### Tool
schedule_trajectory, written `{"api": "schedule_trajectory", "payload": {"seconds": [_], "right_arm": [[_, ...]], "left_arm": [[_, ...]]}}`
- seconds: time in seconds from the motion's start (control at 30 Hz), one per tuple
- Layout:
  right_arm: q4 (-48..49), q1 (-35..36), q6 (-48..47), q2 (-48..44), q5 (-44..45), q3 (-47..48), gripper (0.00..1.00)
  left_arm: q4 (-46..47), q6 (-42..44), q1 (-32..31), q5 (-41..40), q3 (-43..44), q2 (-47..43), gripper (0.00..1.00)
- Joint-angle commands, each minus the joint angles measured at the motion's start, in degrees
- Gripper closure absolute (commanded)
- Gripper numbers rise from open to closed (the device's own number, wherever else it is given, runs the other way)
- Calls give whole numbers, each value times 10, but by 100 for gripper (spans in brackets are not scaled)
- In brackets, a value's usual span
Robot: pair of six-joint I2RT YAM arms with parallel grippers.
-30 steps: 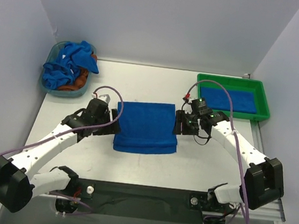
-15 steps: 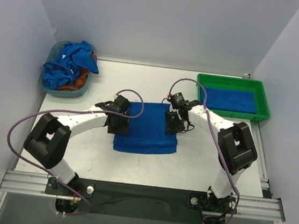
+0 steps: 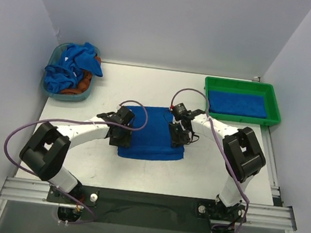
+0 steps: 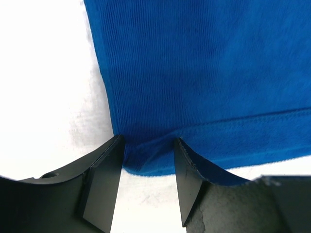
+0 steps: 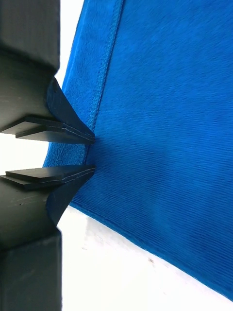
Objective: Fold and stack the towels
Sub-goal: Fold the towel
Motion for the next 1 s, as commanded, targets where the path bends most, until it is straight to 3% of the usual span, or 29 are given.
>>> {"api": "schedule_trajectory", "payload": {"seconds": [0.0,0.47,0.7,0.97], "right_arm": [[-21,8,-5,-36,4,-18,75],[-24,41,9,-139,-15,-85,75],[-24,58,22,-148,-25,-116,75],[-24,61,39,-228,-5,-129,74]], "left_arm": [[11,-8,-11,7,-18,-38,45],[9,-53,-46,6,-100,-157,45],[10,-69,-59,4,-140,-174,44],[6,-74,-65,0,-165,-199,44]]}}
